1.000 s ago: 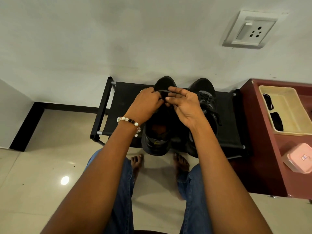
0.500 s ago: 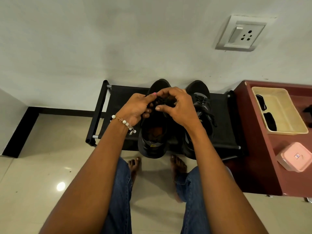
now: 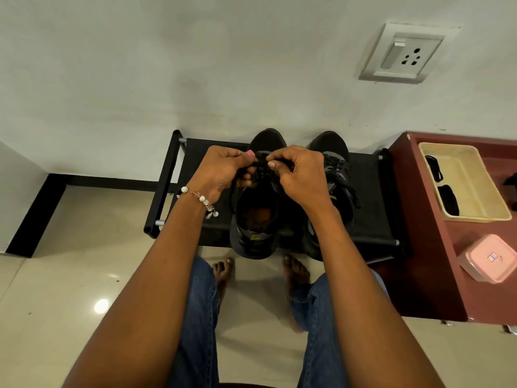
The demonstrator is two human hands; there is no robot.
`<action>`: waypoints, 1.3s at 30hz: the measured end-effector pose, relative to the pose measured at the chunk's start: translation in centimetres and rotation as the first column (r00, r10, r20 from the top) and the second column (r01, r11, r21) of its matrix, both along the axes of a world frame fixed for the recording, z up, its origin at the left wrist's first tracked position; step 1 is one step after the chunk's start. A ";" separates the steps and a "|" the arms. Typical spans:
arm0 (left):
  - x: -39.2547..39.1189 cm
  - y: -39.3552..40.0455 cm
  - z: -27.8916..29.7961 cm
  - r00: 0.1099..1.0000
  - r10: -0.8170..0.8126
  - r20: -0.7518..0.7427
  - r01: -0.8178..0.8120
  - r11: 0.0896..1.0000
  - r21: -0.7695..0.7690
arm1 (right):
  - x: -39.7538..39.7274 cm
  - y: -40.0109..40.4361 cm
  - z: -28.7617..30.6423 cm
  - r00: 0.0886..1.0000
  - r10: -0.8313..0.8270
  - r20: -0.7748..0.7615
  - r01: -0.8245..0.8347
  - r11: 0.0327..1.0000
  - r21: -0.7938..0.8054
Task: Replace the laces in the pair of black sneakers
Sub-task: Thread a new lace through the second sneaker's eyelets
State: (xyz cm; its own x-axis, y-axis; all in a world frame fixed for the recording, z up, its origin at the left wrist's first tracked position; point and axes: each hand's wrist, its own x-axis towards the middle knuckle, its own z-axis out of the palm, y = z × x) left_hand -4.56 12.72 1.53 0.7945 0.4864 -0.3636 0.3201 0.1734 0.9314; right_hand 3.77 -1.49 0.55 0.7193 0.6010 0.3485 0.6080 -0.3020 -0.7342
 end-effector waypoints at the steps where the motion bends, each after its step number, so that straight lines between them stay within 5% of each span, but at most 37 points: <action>1: -0.1 0.0 0.0 1.000 0.010 -0.014 -0.010 0.999 0.040 | -0.1 -0.1 0.0 1.000 0.002 0.015 -0.001 0.999 -0.035; 6: -1.0 1.5 -1.1 0.978 0.168 -0.124 -0.158 0.984 0.084 | 0.8 -2.2 -0.2 0.993 -0.119 0.011 0.118 0.961 -0.251; 8: -1.4 2.0 -2.1 0.967 0.174 -0.184 -0.124 0.959 0.255 | 0.9 -3.1 -0.3 0.989 -0.149 -0.015 0.134 0.925 -0.357; 13: -1.7 1.7 -2.5 0.921 0.197 -0.336 0.094 0.724 0.684 | 0.0 -3.7 -0.3 0.983 -0.180 0.023 0.167 0.848 -0.503; 19: -2.0 -0.2 -2.0 0.884 0.272 -0.379 0.164 0.580 0.798 | -0.7 -3.4 -0.1 0.967 -0.174 0.185 0.251 0.757 -0.604; 22: -2.2 -0.2 -2.2 0.882 0.202 -0.427 0.233 0.600 0.766 | -1.2 -3.3 -0.5 0.965 -0.160 0.206 0.254 0.762 -0.596; 25: -2.8 -0.2 -2.2 0.879 0.085 -0.470 0.276 0.713 0.644 | -1.3 -3.3 -1.1 0.979 -0.108 0.173 0.191 0.783 -0.592; 28: -3.9 -0.9 -1.7 0.891 -0.079 -0.446 0.242 0.916 0.321 | -2.4 -2.7 -0.5 0.994 -0.110 -0.001 0.095 0.861 -0.499; 30: -4.3 -1.5 -1.7 0.895 -0.125 -0.428 0.211 0.965 0.159 | -3.6 -2.2 -0.5 0.994 -0.102 -0.033 0.069 0.846 -0.529; 33: -4.4 -2.2 -2.6 0.913 -0.084 -0.400 0.215 0.931 0.296 | -4.9 -1.9 -1.0 0.989 -0.132 -0.066 0.054 0.740 -0.670; 39: -4.2 -4.2 -3.4 0.955 0.013 -0.296 0.193 0.731 0.655 | -5.2 -1.8 -0.3 0.964 -0.258 -0.073 0.158 0.765 -0.624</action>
